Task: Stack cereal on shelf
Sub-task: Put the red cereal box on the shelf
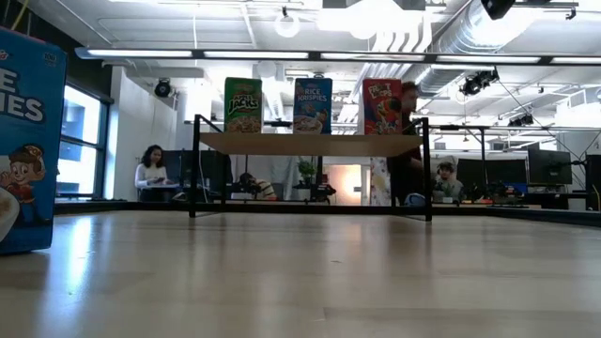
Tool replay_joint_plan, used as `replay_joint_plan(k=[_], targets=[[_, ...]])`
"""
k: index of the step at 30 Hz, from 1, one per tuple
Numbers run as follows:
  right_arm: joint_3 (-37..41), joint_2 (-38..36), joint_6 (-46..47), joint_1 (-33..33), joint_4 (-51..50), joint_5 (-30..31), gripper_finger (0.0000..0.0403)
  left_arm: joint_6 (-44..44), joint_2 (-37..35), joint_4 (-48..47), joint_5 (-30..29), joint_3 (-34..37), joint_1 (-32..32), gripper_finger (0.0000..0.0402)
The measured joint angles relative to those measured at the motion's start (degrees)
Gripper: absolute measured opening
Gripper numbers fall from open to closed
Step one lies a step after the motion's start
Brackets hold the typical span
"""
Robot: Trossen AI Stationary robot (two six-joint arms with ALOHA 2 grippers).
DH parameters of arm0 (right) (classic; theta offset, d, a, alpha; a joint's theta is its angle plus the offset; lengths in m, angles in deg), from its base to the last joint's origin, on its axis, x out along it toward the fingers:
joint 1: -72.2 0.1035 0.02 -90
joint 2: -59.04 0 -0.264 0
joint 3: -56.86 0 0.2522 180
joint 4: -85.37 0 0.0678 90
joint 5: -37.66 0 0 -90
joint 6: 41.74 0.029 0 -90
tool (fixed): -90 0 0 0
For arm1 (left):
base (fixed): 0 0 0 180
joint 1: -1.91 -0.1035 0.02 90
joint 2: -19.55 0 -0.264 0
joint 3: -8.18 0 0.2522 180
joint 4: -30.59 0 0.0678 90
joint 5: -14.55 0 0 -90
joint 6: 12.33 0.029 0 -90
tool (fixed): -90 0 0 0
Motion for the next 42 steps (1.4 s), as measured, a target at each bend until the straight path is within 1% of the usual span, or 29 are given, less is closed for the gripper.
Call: replay_joint_plan(k=[3,8,10,13,16,19,23,25,30,35,42], targets=[[0.0,0.9,3.43,0.0,0.39,-4.0,0.0282,0.04,-0.02,0.0,0.0,0.0,0.0,0.0237],[0.0,2.71,12.01,0.12,1.39,-11.32,0.0284,2.61,0.0,0.0,-0.02,0.0,0.0,0.0237],[0.0,3.34,14.63,0.9,3.65,-12.69,0.0284,3.81,0.0,0.0,-0.02,0.0,0.0,0.0237],[-0.92,4.55,16.38,3.11,7.47,-12.78,0.0284,5.97,-0.02,0.0,-1.12,0.0,0.0,0.0237],[-4.84,6.9,16.09,5.77,6.56,-10.87,0.0284,8.54,-0.67,0.02,-3.26,0.0,-0.02,0.0237],[-10.28,10.39,15.89,8.64,2.31,-7.76,0.0284,10.02,-1.51,0.0,-4.48,0.0,-0.27,0.0237],[-18.74,16.48,17.22,12.6,-9.1,-3.36,0.0284,10.51,-3.02,0.02,-4.76,0.0,-0.57,0.0237],[-22.89,19.93,20.07,14.75,-15.67,-1.3,0.0284,10.54,-3.97,0.0,-4.76,0.0,-0.57,0.0237],[-31.02,29.25,27.72,20.6,-29.02,1.27,0.0284,10.61,-5.66,0.0,-4.76,-0.02,-0.55,0.0237],[-35.13,37.27,35.33,25.67,-36.83,2.35,0.0284,11.83,-6.36,0.0,-4.79,-0.02,-0.55,0.0237],[-35.33,44.74,46.04,32.51,-38.58,2.57,0.0284,13.62,-6.36,0.0,-4.77,-0.02,-0.55,0.0237]])
